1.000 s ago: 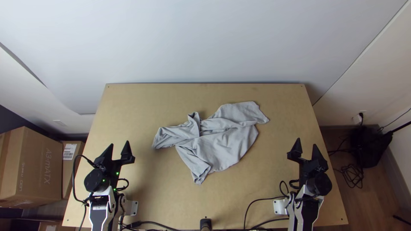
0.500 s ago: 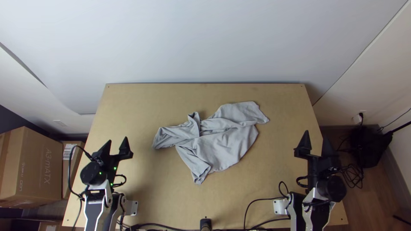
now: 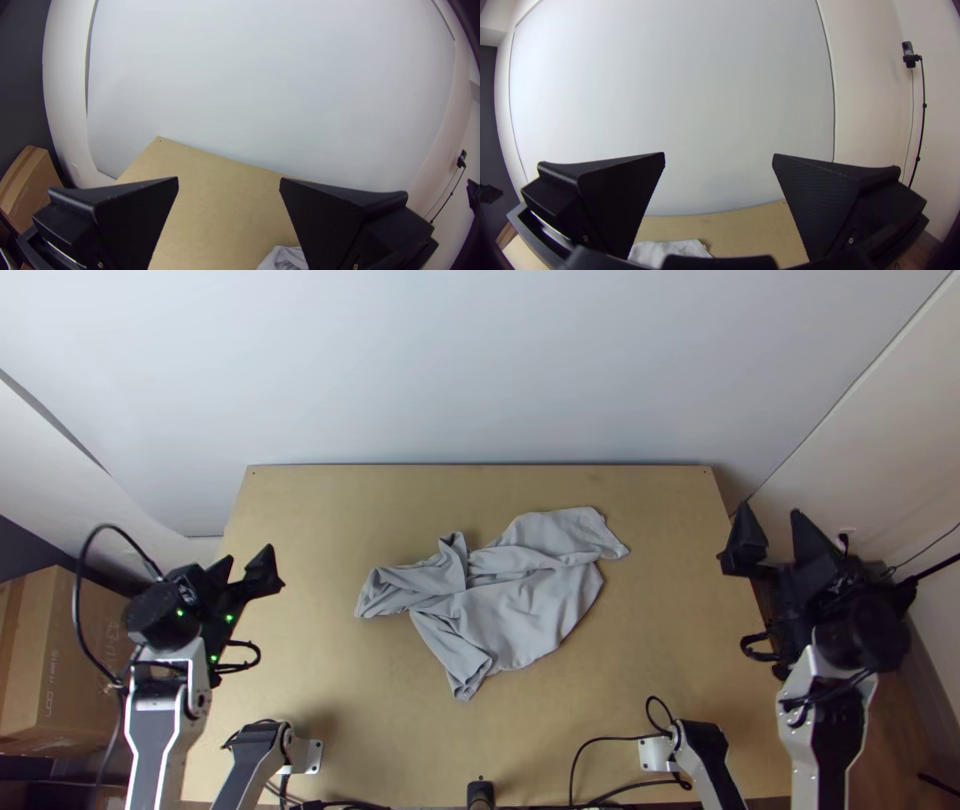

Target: Fold the t-shirt

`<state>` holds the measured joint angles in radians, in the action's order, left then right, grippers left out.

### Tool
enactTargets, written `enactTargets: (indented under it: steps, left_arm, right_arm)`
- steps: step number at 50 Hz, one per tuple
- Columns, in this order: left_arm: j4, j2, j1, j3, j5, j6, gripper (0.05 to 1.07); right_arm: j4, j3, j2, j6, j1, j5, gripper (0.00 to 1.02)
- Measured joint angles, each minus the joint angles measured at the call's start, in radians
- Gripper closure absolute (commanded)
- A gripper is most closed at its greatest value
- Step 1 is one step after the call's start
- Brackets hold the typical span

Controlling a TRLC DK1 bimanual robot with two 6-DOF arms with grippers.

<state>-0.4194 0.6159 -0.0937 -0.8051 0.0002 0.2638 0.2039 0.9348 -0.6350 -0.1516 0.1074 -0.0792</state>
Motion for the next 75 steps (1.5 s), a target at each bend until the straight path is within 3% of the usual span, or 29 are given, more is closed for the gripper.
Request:
enactTargets:
  steps: [6,14,22,38,53,64,75]
  left_arm:
    - [-0.097,0.076,0.027,-0.121,0.012,0.007,0.10]
    - [-0.124,0.121,0.029,-0.142,0.123,0.026,0.10]
    - [-0.135,0.200,0.069,-0.142,0.176,0.032,0.10]
    - [-0.185,0.440,0.229,-0.127,0.229,-0.011,0.10]
    - [-0.153,0.608,0.274,-0.113,0.221,-0.132,0.11]
    - [-0.079,0.636,0.262,-0.067,0.220,-0.195,0.18]
    - [-0.048,0.676,0.259,-0.028,0.198,-0.240,0.22]
  right_arm:
    - [0.084,0.145,-0.098,0.007,-0.051,0.001,0.03]
    - [0.246,0.348,-0.238,0.008,-0.152,0.036,0.03]
    - [0.412,0.514,-0.355,-0.002,-0.185,0.042,0.03]
    - [0.732,0.724,-0.473,-0.110,-0.199,0.045,0.03]
    - [0.864,0.777,-0.506,-0.243,-0.206,0.045,0.04]
    - [0.924,0.794,-0.516,-0.362,-0.289,0.045,0.04]
    - [0.941,0.794,-0.575,-0.402,-0.393,0.045,0.04]
